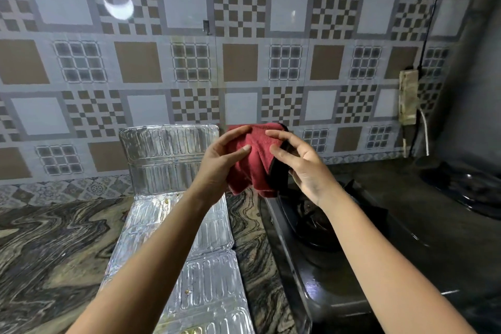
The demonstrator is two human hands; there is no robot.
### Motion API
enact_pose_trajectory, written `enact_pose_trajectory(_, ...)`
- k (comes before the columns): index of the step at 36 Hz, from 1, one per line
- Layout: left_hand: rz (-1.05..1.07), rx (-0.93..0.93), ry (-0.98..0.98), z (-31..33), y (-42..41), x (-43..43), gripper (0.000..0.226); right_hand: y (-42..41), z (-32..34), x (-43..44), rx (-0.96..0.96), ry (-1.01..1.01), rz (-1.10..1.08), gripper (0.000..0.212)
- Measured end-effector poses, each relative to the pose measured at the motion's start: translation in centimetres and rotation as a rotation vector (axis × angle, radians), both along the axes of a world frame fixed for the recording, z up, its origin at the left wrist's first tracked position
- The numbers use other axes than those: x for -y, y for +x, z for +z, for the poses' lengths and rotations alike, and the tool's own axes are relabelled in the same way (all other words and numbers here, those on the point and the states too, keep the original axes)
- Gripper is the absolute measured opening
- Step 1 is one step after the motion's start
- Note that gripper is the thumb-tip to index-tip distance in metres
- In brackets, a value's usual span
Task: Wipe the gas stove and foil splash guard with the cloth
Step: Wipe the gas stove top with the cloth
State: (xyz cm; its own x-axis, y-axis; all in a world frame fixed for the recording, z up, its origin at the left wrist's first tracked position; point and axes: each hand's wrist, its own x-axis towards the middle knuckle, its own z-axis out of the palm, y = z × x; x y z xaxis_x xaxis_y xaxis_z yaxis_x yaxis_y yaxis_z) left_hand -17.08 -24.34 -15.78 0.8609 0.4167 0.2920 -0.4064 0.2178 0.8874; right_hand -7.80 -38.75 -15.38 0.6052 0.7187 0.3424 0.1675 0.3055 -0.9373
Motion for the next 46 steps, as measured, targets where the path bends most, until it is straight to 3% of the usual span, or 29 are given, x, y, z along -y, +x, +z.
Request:
enact_pose_trajectory(8,0.124,0.001,0.249,1.4,4.4,4.5,0.04,5.9,1.0,3.8,0.164,-0.003,-0.051,0.042)
enact_pose_trajectory(15,0.212,-0.114,0.509,1.6,9.8,6.6,0.05,13.7,2.4,7.0,0.355,-0.086,-0.055,0.032)
enact_pose_trajectory(20,0.449,-0.228,0.719,0.0,14.2,7.1,0.054,19.6,1.8,7.5,0.481,-0.195,-0.016,0.034)
enact_pose_trajectory(26,0.614,-0.301,0.68,-3.3,17.2,6.5,0.04,24.0,-0.8,6.1,0.516,-0.269,0.045,0.036)
enact_pose_trajectory(37,0.644,-0.373,0.698,-6.8,17.5,3.2,0.031,26.1,-3.4,0.6,0.507,-0.395,0.143,0.017)
enact_pose_trajectory(46,0.578,-0.537,0.623,-9.4,17.5,0.0,0.031,27.0,-3.9,-4.5,0.424,-0.799,0.298,0.011)
